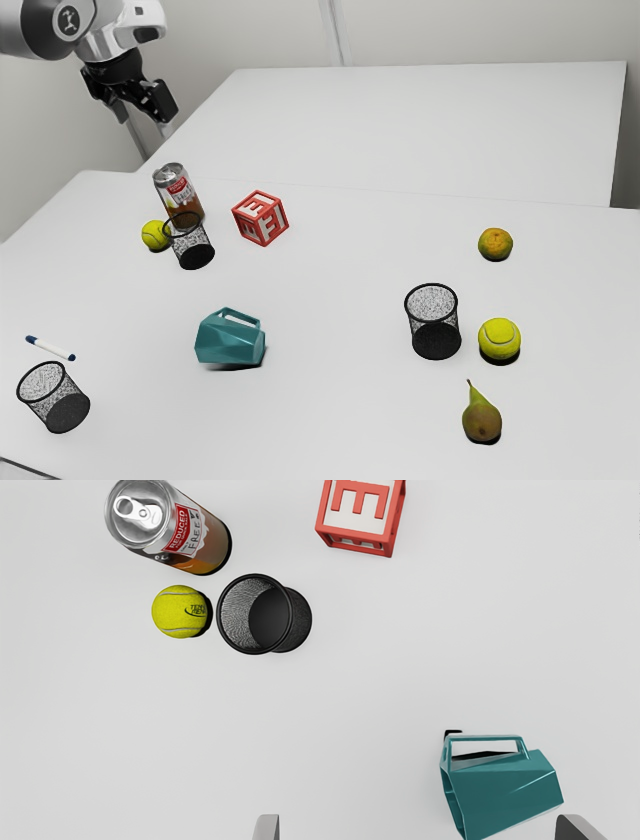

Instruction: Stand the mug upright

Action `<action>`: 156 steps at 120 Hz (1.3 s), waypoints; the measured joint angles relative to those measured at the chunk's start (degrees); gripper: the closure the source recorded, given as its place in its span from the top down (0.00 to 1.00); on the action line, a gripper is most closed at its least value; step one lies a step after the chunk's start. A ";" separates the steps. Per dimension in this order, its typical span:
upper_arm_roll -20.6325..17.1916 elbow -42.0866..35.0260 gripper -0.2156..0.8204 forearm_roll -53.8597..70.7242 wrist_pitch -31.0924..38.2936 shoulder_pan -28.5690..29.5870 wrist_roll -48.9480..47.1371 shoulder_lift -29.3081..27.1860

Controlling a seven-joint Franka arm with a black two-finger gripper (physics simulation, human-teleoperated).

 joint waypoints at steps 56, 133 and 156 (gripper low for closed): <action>0.65 -6.75 0.79 -6.32 1.74 1.59 0.27 -1.18; 5.35 -32.05 0.79 -35.98 2.83 12.10 -0.81 5.42; 5.36 -32.04 0.79 -40.06 4.24 12.08 0.42 10.21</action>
